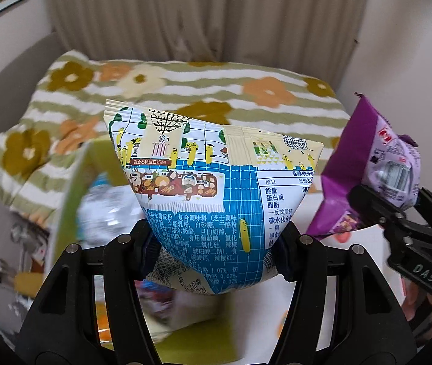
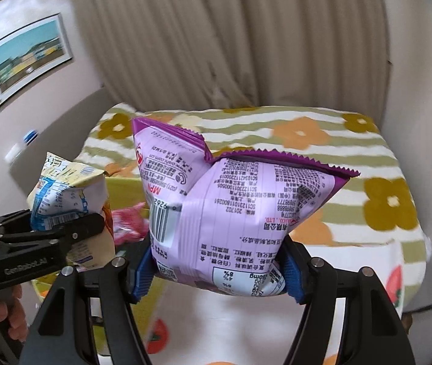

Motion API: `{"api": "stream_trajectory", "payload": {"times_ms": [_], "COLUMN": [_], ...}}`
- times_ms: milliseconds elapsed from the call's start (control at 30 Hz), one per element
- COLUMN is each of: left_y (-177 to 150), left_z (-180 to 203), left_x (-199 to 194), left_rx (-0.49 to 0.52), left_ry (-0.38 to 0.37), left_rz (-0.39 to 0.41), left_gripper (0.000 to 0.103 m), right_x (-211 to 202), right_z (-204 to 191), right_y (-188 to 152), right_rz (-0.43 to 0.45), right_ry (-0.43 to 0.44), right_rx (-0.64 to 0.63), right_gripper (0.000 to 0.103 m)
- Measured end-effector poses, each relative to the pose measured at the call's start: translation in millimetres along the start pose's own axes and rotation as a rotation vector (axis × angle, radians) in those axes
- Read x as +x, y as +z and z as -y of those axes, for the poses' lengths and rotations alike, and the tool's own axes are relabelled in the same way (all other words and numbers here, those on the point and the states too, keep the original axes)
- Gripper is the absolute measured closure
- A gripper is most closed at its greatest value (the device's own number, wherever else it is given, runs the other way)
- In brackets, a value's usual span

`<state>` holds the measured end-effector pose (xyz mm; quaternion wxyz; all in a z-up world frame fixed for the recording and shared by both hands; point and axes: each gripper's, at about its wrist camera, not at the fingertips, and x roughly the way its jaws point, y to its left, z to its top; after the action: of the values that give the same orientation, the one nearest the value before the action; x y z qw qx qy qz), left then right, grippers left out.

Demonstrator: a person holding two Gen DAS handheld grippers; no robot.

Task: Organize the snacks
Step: 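Carry both bags over the box and open both tools to drop them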

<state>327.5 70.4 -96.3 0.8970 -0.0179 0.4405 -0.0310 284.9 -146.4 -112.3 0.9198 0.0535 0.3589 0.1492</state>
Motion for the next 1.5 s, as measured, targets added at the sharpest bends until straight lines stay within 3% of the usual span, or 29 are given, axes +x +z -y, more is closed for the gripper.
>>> {"api": "stream_trajectory", "payload": {"times_ms": [267, 533, 567, 633, 667, 933, 1333, 1367, 1433, 1467, 1500], "left_y": [-29, -60, -62, -65, -65, -71, -83, -83, -85, -86, -88], "left_z": [-83, -126, -128, -132, -132, -160, -189, -190, -192, -191, -191], "left_x": [-16, 1, 2, 4, 4, -20, -17, -17, -17, -17, -17], "left_rx": [-0.055, -0.017, -0.015, -0.008, 0.004, -0.024, -0.012, -0.017, -0.026, -0.029, -0.030], "left_ry": [0.042, -0.003, -0.011, -0.013, -0.008, -0.083, -0.068, -0.073, -0.079, -0.080, -0.077], "left_rz": [-0.043, -0.120, -0.126, -0.127, -0.125, -0.052, -0.063, -0.064, -0.067, -0.067, -0.066], "left_gripper": [0.046, 0.043, 0.039, 0.016, 0.000, 0.000, 0.000, 0.000, 0.000, 0.000, 0.000], "right_x": [11, 24, 24, 25, 27, 32, 71, 75, 82, 82, 78], "right_z": [-67, -112, -116, -124, -127, -138, -159, -160, -161, -162, -162], "right_y": [4, -10, -12, -16, -18, -23, -23, -23, -22, -22, -22], "right_rz": [-0.051, -0.101, -0.107, -0.114, -0.118, -0.149, -0.263, -0.274, -0.290, -0.289, -0.268], "right_ry": [0.067, 0.066, 0.062, 0.052, 0.043, 0.000, -0.022, -0.016, -0.007, -0.016, -0.033], "right_rx": [-0.051, -0.037, -0.034, -0.030, -0.027, -0.031, -0.019, -0.018, -0.020, -0.026, -0.035], "right_gripper": [0.038, 0.038, 0.038, 0.038, 0.038, 0.038, 0.037, 0.033, 0.007, 0.000, 0.000]}}
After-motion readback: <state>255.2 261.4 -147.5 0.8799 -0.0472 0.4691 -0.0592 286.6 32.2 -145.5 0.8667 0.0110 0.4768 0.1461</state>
